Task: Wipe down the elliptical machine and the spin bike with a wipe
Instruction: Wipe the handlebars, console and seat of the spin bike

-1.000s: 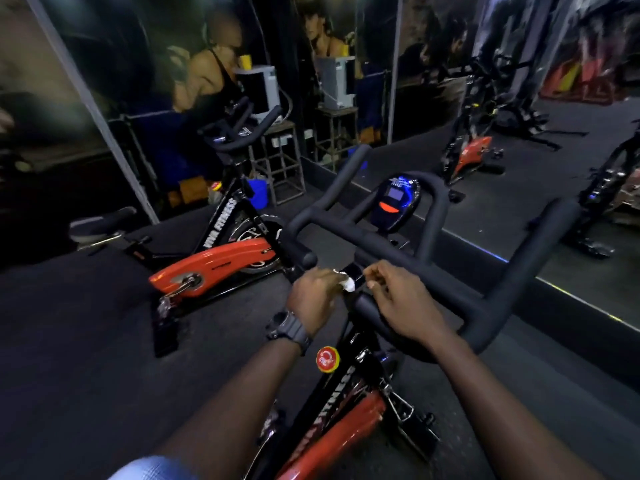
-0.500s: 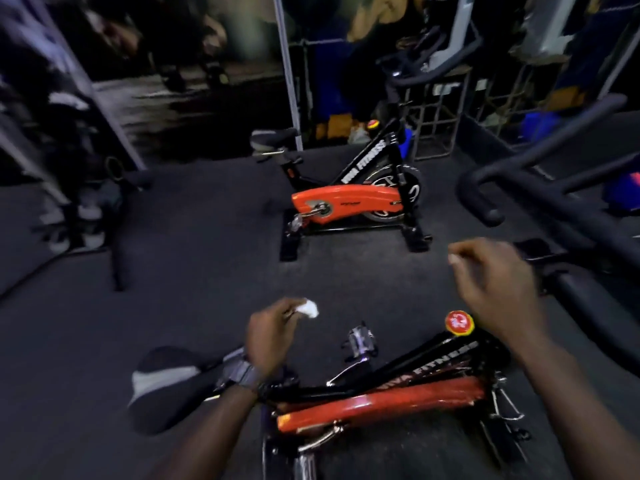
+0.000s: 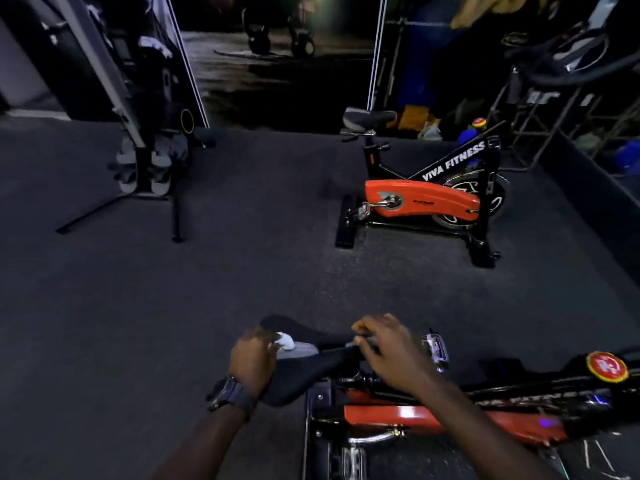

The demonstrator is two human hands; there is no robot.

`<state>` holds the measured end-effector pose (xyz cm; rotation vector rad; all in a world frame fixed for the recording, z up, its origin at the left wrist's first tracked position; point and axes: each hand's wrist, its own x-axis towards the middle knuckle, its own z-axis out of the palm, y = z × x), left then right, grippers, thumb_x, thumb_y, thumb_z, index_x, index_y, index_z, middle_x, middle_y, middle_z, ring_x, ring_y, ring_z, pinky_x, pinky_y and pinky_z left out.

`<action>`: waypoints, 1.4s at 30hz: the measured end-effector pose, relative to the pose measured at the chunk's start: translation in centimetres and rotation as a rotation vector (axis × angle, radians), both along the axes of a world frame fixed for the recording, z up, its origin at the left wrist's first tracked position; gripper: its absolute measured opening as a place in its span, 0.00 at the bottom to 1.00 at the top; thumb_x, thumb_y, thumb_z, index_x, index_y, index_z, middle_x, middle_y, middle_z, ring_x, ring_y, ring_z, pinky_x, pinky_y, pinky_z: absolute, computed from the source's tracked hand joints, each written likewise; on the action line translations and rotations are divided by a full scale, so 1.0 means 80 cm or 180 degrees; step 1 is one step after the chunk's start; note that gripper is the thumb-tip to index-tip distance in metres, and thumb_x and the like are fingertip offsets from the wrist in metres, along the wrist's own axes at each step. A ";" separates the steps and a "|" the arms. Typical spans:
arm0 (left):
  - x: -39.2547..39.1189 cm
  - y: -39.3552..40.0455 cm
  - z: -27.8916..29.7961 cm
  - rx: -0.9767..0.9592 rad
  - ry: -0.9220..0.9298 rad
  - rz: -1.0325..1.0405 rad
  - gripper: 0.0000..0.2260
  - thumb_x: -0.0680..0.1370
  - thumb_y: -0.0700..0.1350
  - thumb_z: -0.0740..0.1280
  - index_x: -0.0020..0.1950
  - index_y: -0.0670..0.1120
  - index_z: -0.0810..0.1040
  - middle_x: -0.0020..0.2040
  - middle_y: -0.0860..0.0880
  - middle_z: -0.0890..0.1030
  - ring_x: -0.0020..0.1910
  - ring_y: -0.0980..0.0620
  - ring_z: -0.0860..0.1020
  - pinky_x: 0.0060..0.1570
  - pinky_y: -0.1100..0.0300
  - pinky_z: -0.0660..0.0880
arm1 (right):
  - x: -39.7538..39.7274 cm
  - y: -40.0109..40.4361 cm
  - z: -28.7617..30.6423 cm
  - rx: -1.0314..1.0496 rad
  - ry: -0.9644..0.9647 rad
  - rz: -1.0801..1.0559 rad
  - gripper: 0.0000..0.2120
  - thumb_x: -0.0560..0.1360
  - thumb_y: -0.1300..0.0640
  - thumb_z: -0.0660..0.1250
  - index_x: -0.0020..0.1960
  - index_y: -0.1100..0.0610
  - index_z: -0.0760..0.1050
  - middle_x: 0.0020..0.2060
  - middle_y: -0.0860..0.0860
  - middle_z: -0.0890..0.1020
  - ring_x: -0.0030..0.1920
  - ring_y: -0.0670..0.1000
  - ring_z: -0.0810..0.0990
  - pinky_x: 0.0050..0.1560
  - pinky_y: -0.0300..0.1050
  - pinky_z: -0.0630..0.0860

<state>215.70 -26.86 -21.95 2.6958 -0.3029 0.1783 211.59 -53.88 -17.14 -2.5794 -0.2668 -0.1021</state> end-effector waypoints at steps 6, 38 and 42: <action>-0.007 -0.023 -0.003 -0.0101 -0.0463 -0.1042 0.09 0.65 0.43 0.61 0.33 0.49 0.82 0.33 0.52 0.80 0.34 0.54 0.77 0.38 0.64 0.67 | 0.017 0.057 -0.054 -0.1225 0.0474 0.0119 0.16 0.76 0.48 0.58 0.62 0.48 0.71 0.58 0.49 0.76 0.60 0.53 0.73 0.57 0.54 0.75; 0.089 -0.087 -0.006 0.0493 0.1363 -0.1184 0.11 0.78 0.57 0.61 0.57 0.62 0.79 0.54 0.56 0.83 0.55 0.55 0.80 0.49 0.64 0.73 | 0.006 -0.027 -0.072 0.1510 0.1395 -0.1114 0.44 0.59 0.57 0.82 0.70 0.48 0.65 0.53 0.44 0.77 0.55 0.47 0.80 0.60 0.49 0.78; 0.049 -0.199 -0.003 0.0267 0.1125 -0.1666 0.12 0.79 0.52 0.60 0.58 0.54 0.80 0.57 0.49 0.82 0.57 0.47 0.79 0.52 0.59 0.72 | -0.002 -0.033 -0.082 0.1948 0.1301 -0.1384 0.42 0.58 0.53 0.76 0.69 0.47 0.63 0.56 0.47 0.80 0.55 0.49 0.82 0.57 0.48 0.79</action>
